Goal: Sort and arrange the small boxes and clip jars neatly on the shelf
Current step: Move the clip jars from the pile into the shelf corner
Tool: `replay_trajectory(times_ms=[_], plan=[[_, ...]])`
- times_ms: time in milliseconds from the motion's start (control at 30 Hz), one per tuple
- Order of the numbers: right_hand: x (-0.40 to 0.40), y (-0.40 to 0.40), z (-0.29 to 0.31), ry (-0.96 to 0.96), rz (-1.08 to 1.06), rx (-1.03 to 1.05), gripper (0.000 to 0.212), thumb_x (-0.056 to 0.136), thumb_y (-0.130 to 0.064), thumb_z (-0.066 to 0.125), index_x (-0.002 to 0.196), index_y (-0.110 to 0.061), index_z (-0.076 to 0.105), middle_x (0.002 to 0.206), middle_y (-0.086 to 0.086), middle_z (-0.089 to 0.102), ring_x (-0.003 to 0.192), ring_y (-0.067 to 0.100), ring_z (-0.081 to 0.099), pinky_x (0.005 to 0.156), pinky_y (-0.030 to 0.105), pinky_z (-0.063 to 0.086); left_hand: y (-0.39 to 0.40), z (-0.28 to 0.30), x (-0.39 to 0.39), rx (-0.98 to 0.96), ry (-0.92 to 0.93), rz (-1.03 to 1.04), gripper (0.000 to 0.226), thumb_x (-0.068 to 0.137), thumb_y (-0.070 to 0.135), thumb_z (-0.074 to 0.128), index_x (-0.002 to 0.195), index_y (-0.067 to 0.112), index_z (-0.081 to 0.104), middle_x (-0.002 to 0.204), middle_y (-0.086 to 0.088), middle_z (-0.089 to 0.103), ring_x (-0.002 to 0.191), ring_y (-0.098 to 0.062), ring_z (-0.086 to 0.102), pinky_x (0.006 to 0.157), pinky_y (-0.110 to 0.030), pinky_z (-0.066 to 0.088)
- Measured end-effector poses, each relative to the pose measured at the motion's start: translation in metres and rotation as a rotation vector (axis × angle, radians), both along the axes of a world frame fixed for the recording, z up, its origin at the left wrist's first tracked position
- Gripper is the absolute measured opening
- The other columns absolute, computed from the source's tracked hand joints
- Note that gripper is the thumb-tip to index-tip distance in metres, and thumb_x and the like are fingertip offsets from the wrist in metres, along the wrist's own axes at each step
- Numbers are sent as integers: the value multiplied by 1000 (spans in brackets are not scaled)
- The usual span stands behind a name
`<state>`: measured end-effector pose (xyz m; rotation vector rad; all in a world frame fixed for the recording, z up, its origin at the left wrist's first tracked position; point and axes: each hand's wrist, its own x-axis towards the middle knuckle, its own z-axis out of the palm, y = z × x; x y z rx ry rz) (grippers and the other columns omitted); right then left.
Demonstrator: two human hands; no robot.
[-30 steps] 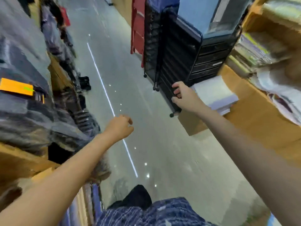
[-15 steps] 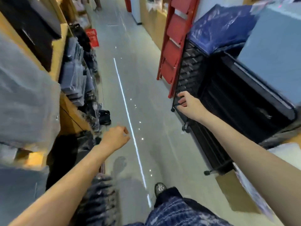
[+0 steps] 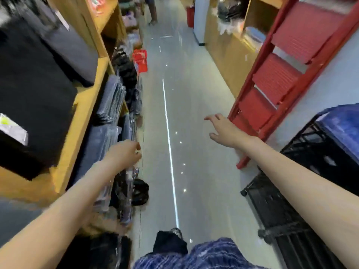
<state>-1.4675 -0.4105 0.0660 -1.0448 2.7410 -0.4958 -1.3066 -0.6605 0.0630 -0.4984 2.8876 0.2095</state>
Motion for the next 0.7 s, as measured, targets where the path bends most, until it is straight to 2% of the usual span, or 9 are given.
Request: replay_trajectory(times_ms=[100,267,367,400,467,567,700], plan=[[-93,-36,27,-37,-85,-115,51,85,-9,53,133,-7,36,132,18,37,122,32,39,101,35,32,-35,21,-100,51,23,-64,30,91,21,48,117,9,54,121,-11,55,107,-25,53,84,-32,40],[-246,-99,21,-104,-289,-347,39,91,-20,51,126,-7,41,123,15,46,103,25,50,85,29,37,-66,2,-264,128,28,-229,39,91,23,48,129,14,43,128,-8,47,101,-24,55,89,-36,44],[-357,-134,-2,-191,-246,-202,44,93,-29,50,129,-8,39,124,14,48,104,23,50,79,25,32,-109,-17,-365,77,-131,-279,40,91,25,47,130,16,43,130,-5,46,111,-23,51,91,-30,41],[-392,-143,-7,-210,-222,-129,45,93,-30,50,130,-8,38,125,15,48,108,25,50,79,25,32,-129,-20,-396,50,-195,-263,39,91,26,48,128,16,45,129,-5,46,113,-22,50,90,-29,39],[-461,-168,-4,-212,-202,-76,46,93,-29,50,131,-6,37,125,18,49,112,29,48,80,27,32,-170,-21,-456,12,-208,-190,36,89,27,49,122,14,51,123,-6,51,114,-24,51,92,-33,41],[-553,-224,12,-187,-228,-118,44,93,-28,49,129,-5,39,119,18,54,108,29,50,77,27,32,-223,-3,-537,-6,-107,-80,31,89,26,51,116,12,54,117,-9,53,110,-28,52,89,-36,42],[-653,-333,29,-203,-35,-158,45,93,-31,49,130,-8,40,119,15,54,109,28,50,82,28,33,-288,13,-640,51,56,81,28,88,22,50,114,14,57,116,-10,54,106,-31,53,87,-38,43]])
